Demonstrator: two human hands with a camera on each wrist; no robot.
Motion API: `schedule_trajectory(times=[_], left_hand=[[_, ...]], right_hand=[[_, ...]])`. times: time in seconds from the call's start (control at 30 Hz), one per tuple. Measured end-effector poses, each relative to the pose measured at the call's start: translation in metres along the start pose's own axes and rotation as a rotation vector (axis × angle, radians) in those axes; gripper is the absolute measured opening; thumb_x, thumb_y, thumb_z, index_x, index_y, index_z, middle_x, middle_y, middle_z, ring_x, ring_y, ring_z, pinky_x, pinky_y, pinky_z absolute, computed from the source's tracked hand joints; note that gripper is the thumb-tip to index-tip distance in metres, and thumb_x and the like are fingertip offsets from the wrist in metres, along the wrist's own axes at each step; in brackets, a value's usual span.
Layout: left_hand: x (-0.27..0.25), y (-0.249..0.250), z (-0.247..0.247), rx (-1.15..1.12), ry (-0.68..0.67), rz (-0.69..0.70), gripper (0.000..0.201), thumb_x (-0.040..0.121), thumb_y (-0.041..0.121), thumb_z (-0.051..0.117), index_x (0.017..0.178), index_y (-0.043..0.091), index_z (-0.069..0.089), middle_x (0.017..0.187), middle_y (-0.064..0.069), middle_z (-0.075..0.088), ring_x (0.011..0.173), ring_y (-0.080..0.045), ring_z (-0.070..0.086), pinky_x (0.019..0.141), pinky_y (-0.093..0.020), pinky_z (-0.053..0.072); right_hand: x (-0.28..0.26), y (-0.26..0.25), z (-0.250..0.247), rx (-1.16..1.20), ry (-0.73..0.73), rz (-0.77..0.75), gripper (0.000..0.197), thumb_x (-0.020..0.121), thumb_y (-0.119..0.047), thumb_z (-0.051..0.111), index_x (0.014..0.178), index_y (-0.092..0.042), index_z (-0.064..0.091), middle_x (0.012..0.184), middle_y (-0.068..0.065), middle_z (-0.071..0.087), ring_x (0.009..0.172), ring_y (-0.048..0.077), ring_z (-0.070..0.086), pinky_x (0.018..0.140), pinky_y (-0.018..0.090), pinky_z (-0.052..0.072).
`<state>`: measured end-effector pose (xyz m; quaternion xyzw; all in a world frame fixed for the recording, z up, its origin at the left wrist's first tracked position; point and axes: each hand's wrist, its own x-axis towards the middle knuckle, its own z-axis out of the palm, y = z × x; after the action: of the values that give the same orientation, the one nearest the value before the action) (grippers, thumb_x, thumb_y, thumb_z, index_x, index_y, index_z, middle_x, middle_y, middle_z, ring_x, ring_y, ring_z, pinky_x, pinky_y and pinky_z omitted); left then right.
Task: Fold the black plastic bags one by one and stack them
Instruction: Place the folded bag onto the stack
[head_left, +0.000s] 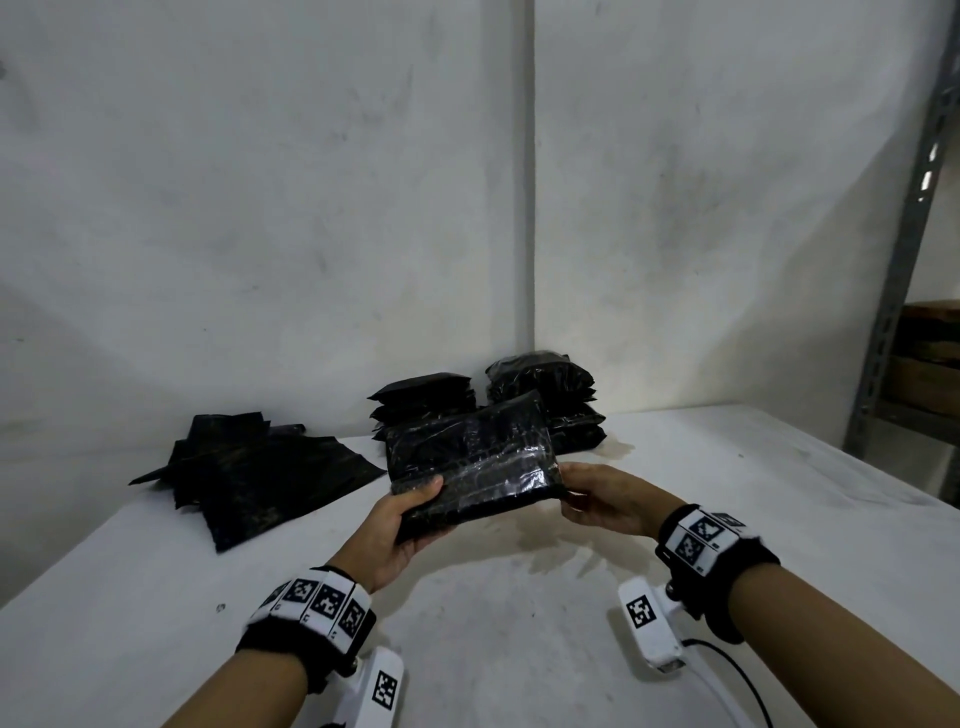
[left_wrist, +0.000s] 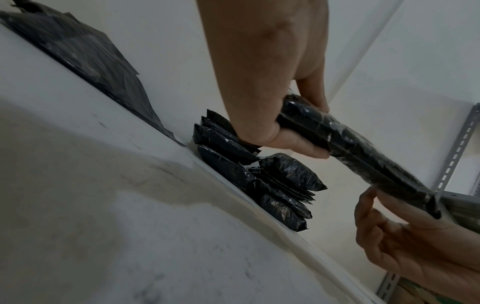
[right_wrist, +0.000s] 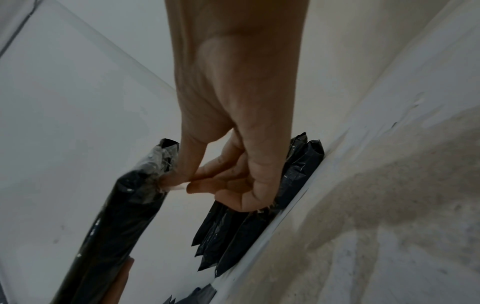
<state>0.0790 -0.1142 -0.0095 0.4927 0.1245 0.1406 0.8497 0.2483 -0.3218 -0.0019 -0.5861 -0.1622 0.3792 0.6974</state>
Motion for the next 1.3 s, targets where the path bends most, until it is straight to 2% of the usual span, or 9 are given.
schedule_trajectory(times=[0.13, 0.3, 0.43, 0.57, 0.8, 0.9, 1.07, 1.2, 1.3], left_hand=[[0.000, 0.002, -0.005, -0.008, 0.010, 0.005, 0.050, 0.074, 0.017, 0.068, 0.121, 0.001, 0.058, 0.113, -0.015, 0.068, 0.096, -0.024, 0.067, 0.074, -0.030, 0.060], [0.002, 0.006, -0.014, -0.021, 0.033, 0.016, 0.053, 0.074, 0.018, 0.069, 0.122, 0.000, 0.057, 0.114, -0.016, 0.068, 0.095, -0.023, 0.068, 0.074, -0.029, 0.060], [0.004, 0.010, -0.022, -0.002, 0.053, 0.031, 0.057, 0.075, 0.018, 0.069, 0.126, 0.000, 0.055, 0.116, -0.016, 0.067, 0.098, -0.024, 0.067, 0.073, -0.029, 0.059], [0.005, 0.010, -0.031, 0.030, 0.069, 0.053, 0.056, 0.076, 0.018, 0.070, 0.127, -0.001, 0.055, 0.117, -0.017, 0.067, 0.101, -0.026, 0.067, 0.073, -0.030, 0.059], [0.004, 0.012, -0.035, 0.072, 0.071, 0.072, 0.051, 0.076, 0.016, 0.069, 0.124, 0.001, 0.057, 0.115, -0.015, 0.068, 0.097, -0.025, 0.068, 0.072, -0.031, 0.059], [0.005, 0.016, -0.032, 0.087, 0.052, 0.055, 0.047, 0.079, 0.018, 0.068, 0.121, 0.000, 0.059, 0.117, -0.016, 0.067, 0.099, -0.025, 0.067, 0.077, -0.031, 0.059], [0.006, 0.028, -0.036, 0.056, 0.015, -0.040, 0.036, 0.092, 0.025, 0.057, 0.120, 0.003, 0.060, 0.113, -0.013, 0.067, 0.105, -0.025, 0.062, 0.092, -0.039, 0.052], [0.010, 0.031, -0.043, 0.215, 0.111, 0.048, 0.035, 0.092, 0.017, 0.060, 0.123, 0.003, 0.057, 0.112, -0.009, 0.066, 0.098, -0.020, 0.062, 0.079, -0.028, 0.053], [0.014, 0.031, -0.049, 0.284, 0.202, 0.098, 0.033, 0.088, 0.017, 0.066, 0.116, 0.000, 0.063, 0.114, -0.015, 0.068, 0.094, -0.021, 0.065, 0.074, -0.027, 0.055]], right_hand=[[-0.001, -0.001, 0.007, -0.009, -0.054, 0.001, 0.011, 0.092, -0.012, 0.059, 0.095, -0.007, 0.068, 0.082, 0.003, 0.061, 0.070, 0.010, 0.056, 0.071, 0.023, 0.055], [-0.002, -0.006, 0.017, 0.058, -0.140, 0.025, 0.021, 0.092, -0.024, 0.056, 0.104, -0.011, 0.066, 0.103, 0.006, 0.071, 0.098, 0.018, 0.069, 0.090, 0.035, 0.051], [-0.002, -0.008, 0.024, -0.090, -0.220, 0.016, 0.043, 0.093, -0.042, 0.057, 0.120, -0.008, 0.064, 0.126, 0.010, 0.065, 0.118, 0.021, 0.061, 0.100, 0.040, 0.049], [0.007, -0.004, 0.033, -0.256, -0.125, -0.070, 0.056, 0.081, -0.031, 0.073, 0.127, -0.002, 0.061, 0.127, 0.012, 0.063, 0.107, 0.015, 0.064, 0.088, 0.030, 0.054], [0.015, -0.001, 0.040, -0.223, -0.146, -0.082, 0.038, 0.083, -0.028, 0.073, 0.116, -0.009, 0.070, 0.114, 0.007, 0.070, 0.105, 0.019, 0.066, 0.090, 0.037, 0.055], [0.021, -0.001, 0.045, -0.151, -0.115, -0.098, 0.035, 0.083, -0.016, 0.070, 0.113, 0.001, 0.066, 0.112, 0.014, 0.070, 0.098, 0.020, 0.068, 0.083, 0.031, 0.058], [0.028, -0.004, 0.050, -0.105, -0.055, -0.091, 0.025, 0.089, -0.008, 0.065, 0.111, 0.004, 0.066, 0.106, 0.016, 0.071, 0.091, 0.021, 0.070, 0.073, 0.028, 0.059], [0.036, -0.001, 0.049, -0.081, -0.066, -0.054, 0.017, 0.091, -0.009, 0.063, 0.106, -0.006, 0.068, 0.106, 0.009, 0.070, 0.098, 0.022, 0.066, 0.089, 0.039, 0.056], [0.043, 0.001, 0.052, -0.119, -0.038, -0.055, 0.020, 0.092, -0.013, 0.063, 0.111, -0.007, 0.067, 0.106, 0.007, 0.069, 0.099, 0.020, 0.065, 0.087, 0.034, 0.056]])
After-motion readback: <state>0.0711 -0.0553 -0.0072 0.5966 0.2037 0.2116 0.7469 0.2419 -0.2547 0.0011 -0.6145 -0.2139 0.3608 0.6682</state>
